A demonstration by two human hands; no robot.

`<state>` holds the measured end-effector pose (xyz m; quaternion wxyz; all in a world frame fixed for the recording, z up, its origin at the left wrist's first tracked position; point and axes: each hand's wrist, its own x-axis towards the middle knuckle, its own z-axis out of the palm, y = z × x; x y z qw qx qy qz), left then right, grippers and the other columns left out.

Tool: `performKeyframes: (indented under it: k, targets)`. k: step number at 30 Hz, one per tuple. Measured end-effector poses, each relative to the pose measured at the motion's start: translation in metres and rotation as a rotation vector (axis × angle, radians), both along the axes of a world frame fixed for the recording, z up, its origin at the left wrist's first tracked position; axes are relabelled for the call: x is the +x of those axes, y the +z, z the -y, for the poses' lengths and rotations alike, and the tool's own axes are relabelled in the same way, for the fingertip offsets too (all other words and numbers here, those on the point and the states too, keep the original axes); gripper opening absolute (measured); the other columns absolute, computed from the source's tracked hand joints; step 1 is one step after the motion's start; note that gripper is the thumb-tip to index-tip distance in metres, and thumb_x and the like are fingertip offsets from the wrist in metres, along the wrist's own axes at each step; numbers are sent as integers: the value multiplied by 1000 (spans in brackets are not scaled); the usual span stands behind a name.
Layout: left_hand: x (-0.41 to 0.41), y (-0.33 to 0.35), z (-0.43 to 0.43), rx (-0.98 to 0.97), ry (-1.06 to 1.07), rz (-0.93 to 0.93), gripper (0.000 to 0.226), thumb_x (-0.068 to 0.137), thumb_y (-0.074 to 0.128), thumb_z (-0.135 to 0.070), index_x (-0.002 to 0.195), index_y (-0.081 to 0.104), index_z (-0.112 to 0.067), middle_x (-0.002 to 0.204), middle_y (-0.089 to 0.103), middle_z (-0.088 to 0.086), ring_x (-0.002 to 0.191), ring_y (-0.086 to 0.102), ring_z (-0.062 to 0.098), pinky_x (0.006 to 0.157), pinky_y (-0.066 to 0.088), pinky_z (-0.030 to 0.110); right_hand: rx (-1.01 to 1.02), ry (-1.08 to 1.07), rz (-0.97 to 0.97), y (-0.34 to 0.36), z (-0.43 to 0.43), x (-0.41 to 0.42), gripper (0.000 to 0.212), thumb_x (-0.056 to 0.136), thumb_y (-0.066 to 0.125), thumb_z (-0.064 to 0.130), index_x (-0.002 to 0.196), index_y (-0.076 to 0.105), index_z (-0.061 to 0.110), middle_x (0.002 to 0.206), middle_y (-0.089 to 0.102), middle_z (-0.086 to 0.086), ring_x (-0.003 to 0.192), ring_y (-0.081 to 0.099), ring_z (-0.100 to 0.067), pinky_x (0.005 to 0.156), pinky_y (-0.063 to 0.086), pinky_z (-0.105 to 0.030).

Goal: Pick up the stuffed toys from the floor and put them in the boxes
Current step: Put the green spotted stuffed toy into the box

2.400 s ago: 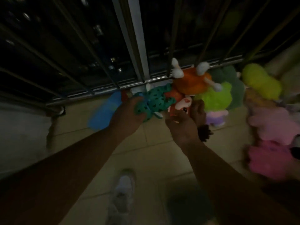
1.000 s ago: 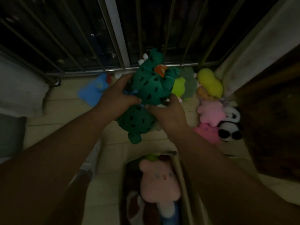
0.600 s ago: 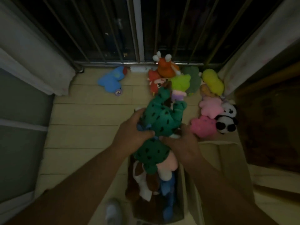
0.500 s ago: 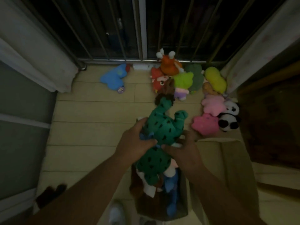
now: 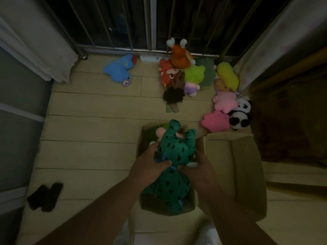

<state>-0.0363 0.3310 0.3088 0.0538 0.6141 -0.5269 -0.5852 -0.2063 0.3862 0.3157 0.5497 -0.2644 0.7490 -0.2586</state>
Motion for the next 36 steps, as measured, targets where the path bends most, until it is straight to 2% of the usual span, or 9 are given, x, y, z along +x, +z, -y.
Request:
performKeyframes:
  k: [1,3,6,13,17,20,27,32,36]
  targets:
    - [-7,-6,-7,3,-2,21,65,78,69,-48,134,36,-44,128,52,-12,116,53,14,96,44,31,22,17,-11,-5,-5,-8,65,71,83,23,127,49,26,110,63,8,102,63,-17,81,58,-32]
    - [-23,-19,-22,27,2,63,68,74,65,-57,134,33,-45,140,46,-4,123,49,19,101,43,37,32,60,-39,-15,-13,-25,66,70,83,22,127,49,25,108,62,10,99,62,-14,84,56,-37]
    - [-46,-44,-42,54,22,61,65,84,65,-44,139,33,-33,128,50,-5,121,50,18,96,43,29,56,112,-48,-47,-29,-47,67,74,80,14,130,46,21,107,61,7,97,61,-15,86,55,-42]
    - [-63,-117,-74,23,56,200,54,80,72,-38,126,44,-28,121,57,-6,109,56,18,93,49,35,135,231,-84,-142,-58,-54,60,70,77,25,119,42,26,113,61,-2,104,61,-26,85,54,-49]
    - [-66,-148,-83,-85,3,295,50,79,72,-36,120,47,-21,120,55,0,111,54,22,92,49,36,140,289,-130,-186,-66,-50,59,77,74,24,128,44,25,120,61,-1,110,59,-24,92,53,-44]
    - [-68,-164,-78,-120,7,335,50,77,73,-41,116,50,-20,115,58,0,106,57,22,88,52,41,125,335,-227,-198,-62,-50,56,75,71,38,125,48,26,118,62,2,107,61,-23,89,54,-43]
    - [-70,-144,-75,-106,-32,313,48,75,73,-43,113,53,-21,110,61,-1,103,59,20,87,53,41,143,461,-431,-164,-57,-58,44,78,68,40,115,53,20,112,62,-2,101,61,-24,84,53,-36]
    - [-64,-98,-68,-89,-30,241,50,82,71,-34,125,51,-21,105,57,-10,104,58,14,87,48,27,108,361,-391,-116,-57,-58,47,76,70,33,118,52,22,109,63,-2,99,61,-23,84,54,-39]
    - [-51,-55,-39,-101,6,238,59,84,66,-43,136,44,-26,128,55,2,107,57,19,77,46,25,13,297,-316,-71,-41,-47,55,77,65,40,129,49,31,119,61,5,106,60,-17,89,55,-41]
